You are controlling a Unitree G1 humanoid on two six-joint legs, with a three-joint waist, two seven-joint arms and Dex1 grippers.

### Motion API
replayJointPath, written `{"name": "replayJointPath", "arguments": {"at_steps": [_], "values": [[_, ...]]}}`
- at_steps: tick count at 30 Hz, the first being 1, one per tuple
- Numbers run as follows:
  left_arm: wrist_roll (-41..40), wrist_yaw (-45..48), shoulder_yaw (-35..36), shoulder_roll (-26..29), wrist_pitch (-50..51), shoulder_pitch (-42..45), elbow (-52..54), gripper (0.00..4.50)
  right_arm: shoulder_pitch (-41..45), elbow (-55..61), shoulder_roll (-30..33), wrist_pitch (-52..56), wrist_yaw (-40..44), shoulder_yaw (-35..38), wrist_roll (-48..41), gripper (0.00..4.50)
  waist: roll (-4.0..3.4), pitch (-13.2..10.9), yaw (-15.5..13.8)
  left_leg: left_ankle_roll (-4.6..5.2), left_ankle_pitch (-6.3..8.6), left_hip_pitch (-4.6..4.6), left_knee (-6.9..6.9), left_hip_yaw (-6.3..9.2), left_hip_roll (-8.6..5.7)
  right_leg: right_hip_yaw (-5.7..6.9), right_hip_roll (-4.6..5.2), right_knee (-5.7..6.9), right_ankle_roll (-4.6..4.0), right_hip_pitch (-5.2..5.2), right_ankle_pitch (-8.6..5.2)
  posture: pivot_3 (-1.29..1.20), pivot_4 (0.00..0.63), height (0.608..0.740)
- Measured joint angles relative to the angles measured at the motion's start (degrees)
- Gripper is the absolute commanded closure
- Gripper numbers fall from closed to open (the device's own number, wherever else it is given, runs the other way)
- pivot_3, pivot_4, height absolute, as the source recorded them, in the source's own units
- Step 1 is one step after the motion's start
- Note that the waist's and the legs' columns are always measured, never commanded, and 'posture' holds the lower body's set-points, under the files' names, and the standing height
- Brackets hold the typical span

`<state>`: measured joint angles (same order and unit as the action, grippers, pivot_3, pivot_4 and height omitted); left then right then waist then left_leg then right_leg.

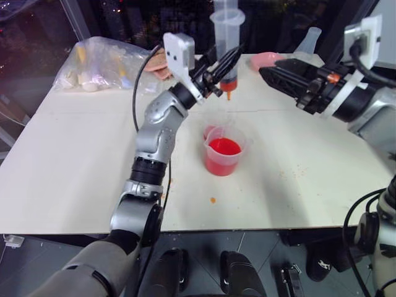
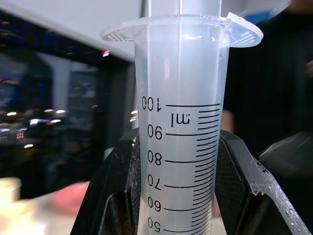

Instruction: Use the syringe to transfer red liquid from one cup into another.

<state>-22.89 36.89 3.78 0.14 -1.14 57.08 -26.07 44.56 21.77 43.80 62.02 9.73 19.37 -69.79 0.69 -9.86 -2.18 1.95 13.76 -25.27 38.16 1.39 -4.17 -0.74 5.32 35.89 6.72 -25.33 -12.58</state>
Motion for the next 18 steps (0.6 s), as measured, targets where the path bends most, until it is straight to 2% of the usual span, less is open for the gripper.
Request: {"name": "replayJointPath", "arguments": {"at_steps": [7,18], "values": [[4.73,2.48,-1.01,-0.97,-11.38,-0.45,-10.41,3.03,1.88,0.6,-2.52,-1.72,-1.06,-3.51,1.83,1.72,0.01,0.0,0.01,0.0,0.0,-0.02,-0.01,0.0,0.0,0.0,0.02,-0.03,0.0,-0.02,0.0,0.0,0.15,0.74],[7.68,3.7,-1.93,-1.38,-17.2,-2.47,-15.43,3.03,10.83,-5.47,-8.1,-4.61,-1.54,-10.16,10.73,1.72,0.0,0.0,0.1,0.0,0.01,-0.02,-0.02,0.01,-0.01,-0.01,0.02,0.01,0.01,-0.06,0.01,0.0,0.15,0.74]]}}
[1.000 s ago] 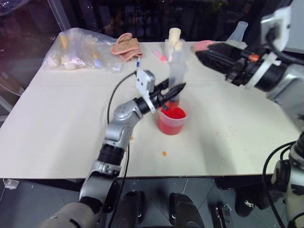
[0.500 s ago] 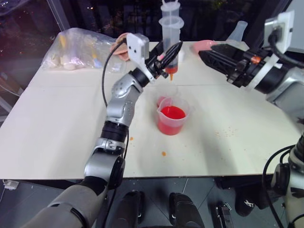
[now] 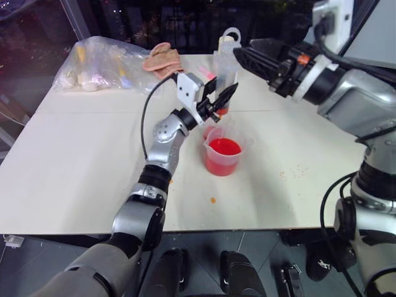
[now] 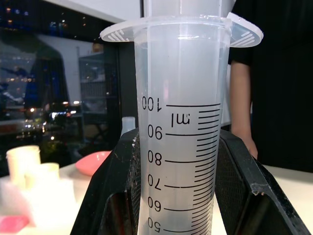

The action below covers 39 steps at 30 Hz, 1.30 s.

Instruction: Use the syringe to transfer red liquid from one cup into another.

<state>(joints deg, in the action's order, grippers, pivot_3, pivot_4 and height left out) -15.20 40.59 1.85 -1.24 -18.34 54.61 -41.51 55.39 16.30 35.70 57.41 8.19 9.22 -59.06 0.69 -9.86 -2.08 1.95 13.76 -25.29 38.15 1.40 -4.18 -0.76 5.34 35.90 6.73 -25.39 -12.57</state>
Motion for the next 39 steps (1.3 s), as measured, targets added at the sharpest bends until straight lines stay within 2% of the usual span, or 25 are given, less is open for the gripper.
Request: {"name": "replayJointPath", "arguments": {"at_steps": [12,15,19,30,39], "values": [[0.93,-0.78,-0.02,0.29,-0.09,-0.3,-0.02,3.03,1.79,-6.34,-5.28,-3.0,3.05,-2.65,10.02,1.72,0.0,0.0,0.03,0.0,0.0,-0.01,-0.01,0.0,-0.02,0.03,-0.03,0.03,0.01,-0.03,0.0,0.0,0.15,0.74],[0.96,-0.81,-0.03,0.37,-0.09,-0.51,0.02,3.03,2.01,-7.75,-6.51,-3.8,3.53,-2.87,12.38,2.51,0.0,0.0,0.06,0.0,0.0,0.0,-0.01,0.0,-0.02,0.05,-0.04,0.05,0.01,-0.03,0.01,0.0,0.15,0.74],[1.0,-1.16,-0.04,0.5,-0.04,-1.06,0.02,3.03,2.46,-8.86,-8.04,-4.39,4.35,-3.37,14.61,4.47,-0.01,0.0,0.18,-0.01,0.0,0.0,-0.01,0.0,-0.02,0.05,-0.07,0.09,0.01,-0.07,0.01,0.0,0.15,0.74],[0.98,-1.65,0.08,0.54,-0.03,-1.1,0.04,3.03,4.44,-9.79,-10.46,-3.18,5.58,-3.94,18.32,4.47,-0.01,0.0,0.45,-0.01,0.0,0.0,-0.01,0.01,-0.02,0.05,-0.17,0.1,0.01,-0.07,0.01,0.0,0.15,0.74],[0.85,-1.71,0.2,0.22,-0.14,-1.0,0.04,3.03,4.19,-6.14,-10.48,0.34,5.72,-4.32,19.55,4.47,-0.01,0.0,1.4,-0.01,0.0,0.0,-0.01,0.02,-0.02,0.05,-0.15,0.11,0.01,-0.07,0.01,0.0,0.15,0.74]]}}
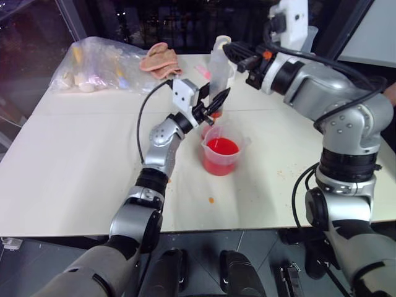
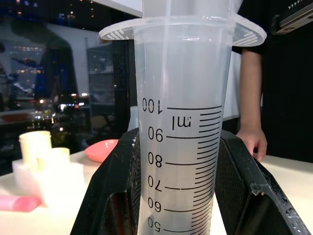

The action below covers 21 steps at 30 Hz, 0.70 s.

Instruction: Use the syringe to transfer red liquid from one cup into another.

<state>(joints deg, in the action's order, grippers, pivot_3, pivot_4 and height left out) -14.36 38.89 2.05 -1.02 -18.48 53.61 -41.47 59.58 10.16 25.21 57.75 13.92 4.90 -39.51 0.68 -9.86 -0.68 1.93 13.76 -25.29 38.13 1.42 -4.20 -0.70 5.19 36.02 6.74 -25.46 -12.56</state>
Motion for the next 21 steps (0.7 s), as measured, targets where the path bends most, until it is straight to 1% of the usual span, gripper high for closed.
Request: {"name": "replayJointPath", "arguments": {"at_steps": [9,21], "values": [[0.05,0.0,-0.16,-0.16,0.1,0.0,-0.09,3.03,-2.17,3.3,-1.85,0.71,-0.01,0.09,1.27,4.47,0.0,0.0,0.16,-0.01,0.0,0.01,-0.01,0.0,0.01,-0.01,-0.05,0.04,0.0,-0.02,0.0,0.0,0.15,0.74],[0.22,0.0,-0.3,0.83,0.56,0.0,-0.51,3.03,-4.12,3.68,-3.93,0.5,0.48,0.07,4.37,4.47,0.0,0.0,0.11,-0.01,-0.01,0.01,-0.01,0.0,0.0,-0.01,-0.06,0.04,0.0,-0.02,0.0,0.0,0.15,0.74]]}}
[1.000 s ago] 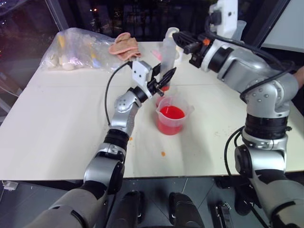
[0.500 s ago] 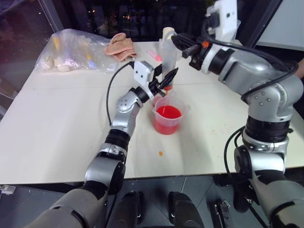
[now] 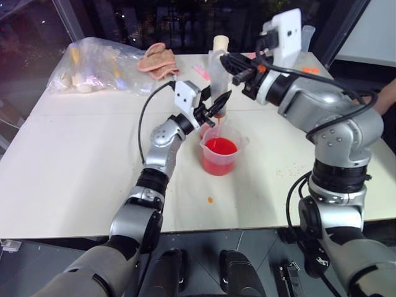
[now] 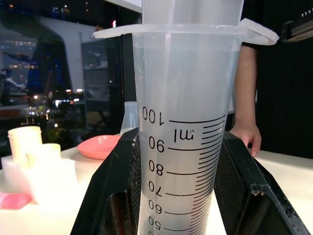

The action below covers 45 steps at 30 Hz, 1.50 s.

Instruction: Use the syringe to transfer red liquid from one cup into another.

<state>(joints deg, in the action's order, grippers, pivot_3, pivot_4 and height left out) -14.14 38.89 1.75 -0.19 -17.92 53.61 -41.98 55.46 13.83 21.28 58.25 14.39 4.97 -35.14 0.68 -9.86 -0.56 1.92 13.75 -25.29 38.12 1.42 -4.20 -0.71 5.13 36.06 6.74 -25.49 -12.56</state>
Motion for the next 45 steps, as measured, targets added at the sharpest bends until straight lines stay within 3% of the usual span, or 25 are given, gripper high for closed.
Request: {"name": "replayJointPath", "arguments": {"at_steps": [16,19,22,30,38,41,45], "values": [[0.06,0.0,-0.07,0.85,1.31,0.0,0.01,3.03,-0.97,-1.39,-1.62,-0.84,1.27,0.01,2.48,4.47,0.0,0.0,0.01,-0.01,-0.01,0.0,0.0,0.0,-0.01,0.0,-0.01,0.01,0.0,0.0,0.0,0.0,0.15,0.74],[0.11,-0.8,0.25,1.13,1.32,0.0,0.01,3.03,-1.01,-1.53,-1.59,-0.78,2.88,0.05,2.18,3.44,0.0,0.0,0.03,-0.01,-0.01,0.0,0.0,0.0,0.0,0.0,-0.01,0.01,0.0,0.0,0.0,0.0,0.15,0.74],[0.1,-2.12,0.81,1.42,1.32,0.04,0.01,3.03,-0.99,-1.52,-1.81,0.13,4.44,-0.05,1.16,2.02,0.0,0.0,0.21,-0.01,-0.01,0.01,0.0,0.01,0.0,0.0,-0.03,0.03,0.01,-0.01,0.0,0.0,0.15,0.74],[0.04,-2.25,0.78,1.01,1.37,0.04,0.1,3.03,-0.81,-0.08,-0.18,3.42,5.26,2.06,-1.01,2.02,0.0,0.0,-0.18,-0.02,-0.01,0.0,0.0,0.02,-0.02,0.01,0.01,0.01,0.01,-0.01,0.0,0.0,0.15,0.74],[-2.9,-4.61,3.14,0.75,4.26,3.66,5.24,3.03,-7.27,7.19,9.37,13.64,7.25,12.26,-9.45,2.02,0.0,0.0,-0.09,-0.01,0.01,-0.05,0.0,0.05,-0.04,-0.01,0.2,-0.05,0.01,0.02,0.0,0.0,0.15,0.74],[-4.79,-6.35,4.14,0.64,8.95,3.98,8.13,3.03,-8.33,9.7,10.56,15.25,7.36,14.73,-12.2,2.02,0.0,0.0,0.33,0.0,0.01,0.0,-0.01,0.04,0.0,-0.04,0.15,0.0,0.01,0.01,0.0,0.0,0.15,0.74],[-9.95,-13.93,6.74,2.9,28.17,9.65,11.53,3.03,-10.84,10.92,11.7,16.75,6.29,15.0,-13.53,2.02,0.01,-0.01,0.31,-0.01,-0.01,-0.01,0.04,0.07,0.04,-0.02,0.0,0.08,0.01,0.02,0.0,0.0,0.15,0.74]]}}
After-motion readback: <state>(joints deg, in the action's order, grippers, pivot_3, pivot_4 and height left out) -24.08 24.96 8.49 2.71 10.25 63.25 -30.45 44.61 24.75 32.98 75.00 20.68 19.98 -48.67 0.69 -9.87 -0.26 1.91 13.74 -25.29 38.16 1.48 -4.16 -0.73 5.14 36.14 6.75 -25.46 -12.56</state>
